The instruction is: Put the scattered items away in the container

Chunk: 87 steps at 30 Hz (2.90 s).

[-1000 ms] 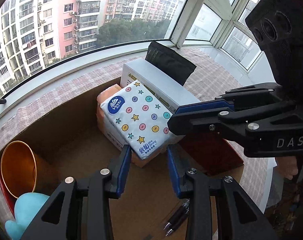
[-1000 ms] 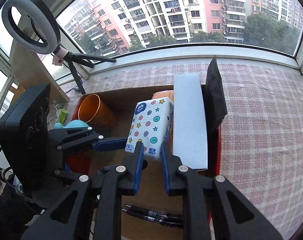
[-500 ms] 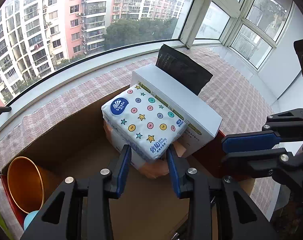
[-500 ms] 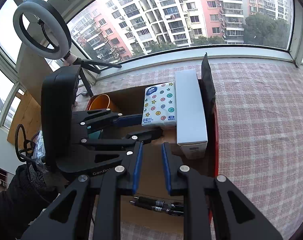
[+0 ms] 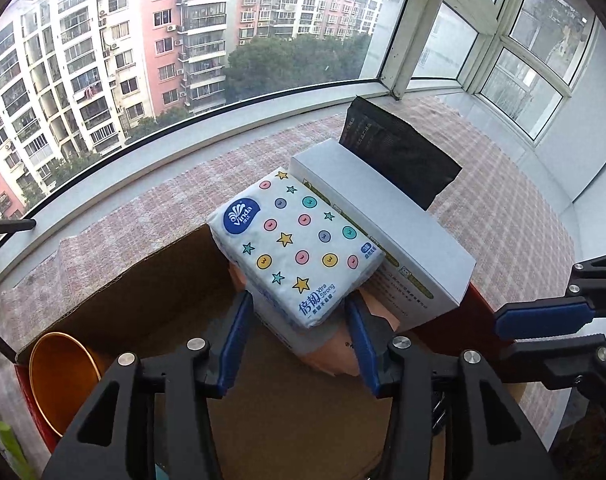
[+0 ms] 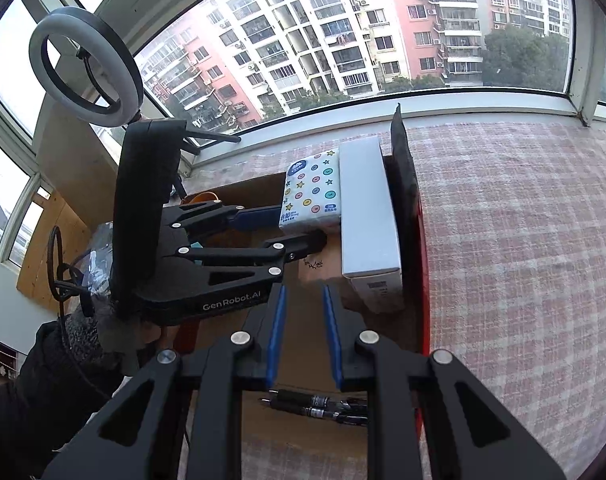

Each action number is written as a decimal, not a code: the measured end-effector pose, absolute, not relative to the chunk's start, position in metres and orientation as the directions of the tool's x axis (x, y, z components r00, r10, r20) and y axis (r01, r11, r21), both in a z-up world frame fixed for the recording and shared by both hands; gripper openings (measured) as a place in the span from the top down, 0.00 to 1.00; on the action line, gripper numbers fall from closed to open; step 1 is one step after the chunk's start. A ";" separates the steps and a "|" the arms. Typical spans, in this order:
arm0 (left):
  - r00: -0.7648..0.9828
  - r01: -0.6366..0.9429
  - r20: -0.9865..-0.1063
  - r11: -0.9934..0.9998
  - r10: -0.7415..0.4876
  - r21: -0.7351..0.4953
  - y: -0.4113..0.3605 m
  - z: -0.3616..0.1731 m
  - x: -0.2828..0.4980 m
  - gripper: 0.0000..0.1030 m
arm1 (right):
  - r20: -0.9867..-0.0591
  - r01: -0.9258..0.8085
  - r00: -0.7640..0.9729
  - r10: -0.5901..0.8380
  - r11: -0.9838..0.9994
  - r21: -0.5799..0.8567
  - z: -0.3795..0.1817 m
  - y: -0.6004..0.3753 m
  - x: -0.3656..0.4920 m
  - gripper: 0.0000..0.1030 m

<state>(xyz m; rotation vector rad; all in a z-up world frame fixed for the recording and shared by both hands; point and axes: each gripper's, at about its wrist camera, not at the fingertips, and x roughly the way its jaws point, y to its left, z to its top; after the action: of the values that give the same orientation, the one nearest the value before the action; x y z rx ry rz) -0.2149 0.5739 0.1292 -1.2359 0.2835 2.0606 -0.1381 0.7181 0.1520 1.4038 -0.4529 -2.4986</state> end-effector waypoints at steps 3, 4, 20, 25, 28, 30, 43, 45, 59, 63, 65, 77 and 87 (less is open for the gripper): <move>-0.293 -0.661 -0.838 -0.731 0.460 -0.170 0.572 0.132 -0.213 0.47 | -0.780 0.048 -0.523 -0.343 -0.926 0.375 0.154 0.720 -0.129 0.81; -0.293 -0.658 -0.836 -0.732 0.464 -0.175 0.571 0.134 -0.211 0.46 | -0.780 0.045 -0.526 -0.339 -0.927 0.373 0.154 0.720 -0.127 0.81; -0.263 -0.700 -0.812 -0.682 0.521 -0.211 0.538 0.200 -0.164 0.26 | -0.779 -0.117 -0.605 -0.163 -0.950 0.289 0.194 0.703 -0.082 0.41; -0.272 -0.698 -0.817 -0.689 0.508 -0.195 0.504 0.223 -0.150 0.23 | -0.765 -0.145 -0.631 -0.130 -0.949 0.281 0.213 0.679 -0.069 0.28; -0.287 -0.648 -0.832 -0.736 0.475 -0.197 0.476 0.232 -0.151 0.23 | -0.767 -0.160 -0.630 -0.124 -0.945 0.285 0.221 0.664 -0.066 0.28; -0.293 -0.624 -0.839 -0.757 0.458 -0.194 0.461 0.237 -0.150 0.23 | -0.767 -0.171 -0.631 -0.112 -0.945 0.279 0.226 0.655 -0.066 0.28; -0.342 -0.611 -0.866 -0.786 0.365 -0.090 0.429 0.261 -0.127 0.23 | -0.811 -0.245 -0.579 0.077 -0.966 0.083 0.246 0.609 -0.067 0.28; -0.351 -0.617 -0.865 -0.784 0.359 -0.075 0.429 0.267 -0.122 0.23 | -0.812 -0.244 -0.577 0.090 -0.968 0.066 0.249 0.604 -0.066 0.28; -0.367 -0.631 -0.846 -0.772 0.388 -0.080 0.418 0.284 -0.091 0.23 | -0.795 -0.235 -0.596 0.109 -0.971 0.044 0.255 0.584 -0.048 0.28; -0.394 -0.618 -0.843 -0.785 0.365 -0.051 0.414 0.286 -0.085 0.23 | -0.789 -0.229 -0.605 0.106 -0.972 0.045 0.257 0.580 -0.042 0.28; -0.387 -0.617 -0.846 -0.785 0.367 -0.058 0.414 0.286 -0.084 0.23 | -0.788 -0.229 -0.606 0.106 -0.972 0.046 0.257 0.579 -0.041 0.28; -0.444 -0.640 -0.817 -0.768 0.368 0.002 0.421 0.299 -0.070 0.22 | -0.777 -0.251 -0.618 0.121 -0.967 0.049 0.262 0.582 -0.034 0.28; -0.434 -0.633 -0.822 -0.774 0.368 -0.012 0.419 0.297 -0.074 0.22 | -0.780 -0.252 -0.616 0.109 -0.966 0.064 0.258 0.584 -0.036 0.28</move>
<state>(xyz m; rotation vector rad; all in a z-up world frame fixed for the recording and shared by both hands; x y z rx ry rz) -0.0742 0.4192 0.2966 -1.1650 0.4011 2.2111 -0.0356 0.5836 0.2584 1.4321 -0.2813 -3.0081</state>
